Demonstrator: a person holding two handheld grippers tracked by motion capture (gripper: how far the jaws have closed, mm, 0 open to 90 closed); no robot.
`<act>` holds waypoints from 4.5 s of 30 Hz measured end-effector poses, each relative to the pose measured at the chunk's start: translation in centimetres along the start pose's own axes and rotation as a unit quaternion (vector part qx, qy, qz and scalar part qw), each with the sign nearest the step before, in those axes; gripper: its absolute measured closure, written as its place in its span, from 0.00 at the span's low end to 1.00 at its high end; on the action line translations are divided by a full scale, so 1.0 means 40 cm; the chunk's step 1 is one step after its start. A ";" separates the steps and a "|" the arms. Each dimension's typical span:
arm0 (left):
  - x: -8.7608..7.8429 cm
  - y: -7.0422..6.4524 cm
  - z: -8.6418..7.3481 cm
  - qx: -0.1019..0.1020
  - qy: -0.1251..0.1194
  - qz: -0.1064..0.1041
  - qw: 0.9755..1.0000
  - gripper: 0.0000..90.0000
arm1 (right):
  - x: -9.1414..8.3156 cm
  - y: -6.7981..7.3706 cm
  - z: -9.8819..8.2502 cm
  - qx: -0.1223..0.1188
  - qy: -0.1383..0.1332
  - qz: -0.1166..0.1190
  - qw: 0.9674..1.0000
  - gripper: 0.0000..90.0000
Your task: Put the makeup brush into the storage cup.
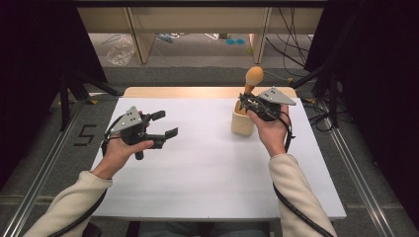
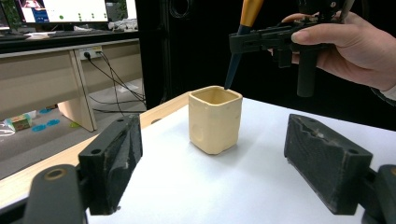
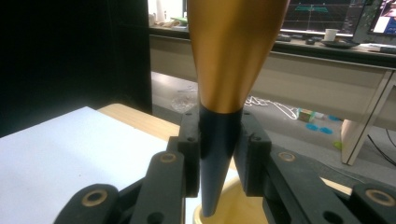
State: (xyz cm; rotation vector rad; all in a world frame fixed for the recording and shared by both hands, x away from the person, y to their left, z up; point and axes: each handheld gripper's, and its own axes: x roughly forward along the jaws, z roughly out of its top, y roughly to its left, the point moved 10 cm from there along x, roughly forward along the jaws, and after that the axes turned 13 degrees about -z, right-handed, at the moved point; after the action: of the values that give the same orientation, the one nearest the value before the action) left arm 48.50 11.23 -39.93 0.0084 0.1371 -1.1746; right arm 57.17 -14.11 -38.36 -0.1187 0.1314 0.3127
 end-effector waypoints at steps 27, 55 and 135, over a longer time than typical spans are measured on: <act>-0.004 0.002 0.005 0.001 -0.004 0.003 1.000 0.22 | 0.021 -0.043 -0.010 0.002 0.005 -0.023 1.000 0.84; 0.002 0.000 -0.008 -0.001 0.005 0.002 1.000 0.21 | 0.050 -0.056 -0.022 0.008 0.017 -0.030 0.999 0.84; 0.011 -0.008 -0.017 -0.002 0.010 -0.003 1.000 0.21 | 0.082 -0.069 -0.127 -0.024 0.086 -0.048 0.995 0.84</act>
State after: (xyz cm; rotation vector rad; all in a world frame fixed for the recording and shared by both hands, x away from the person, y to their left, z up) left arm 48.29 10.76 -40.65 0.0156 0.1581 -1.1797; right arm 60.56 -16.43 -43.58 -0.1999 0.2872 0.2088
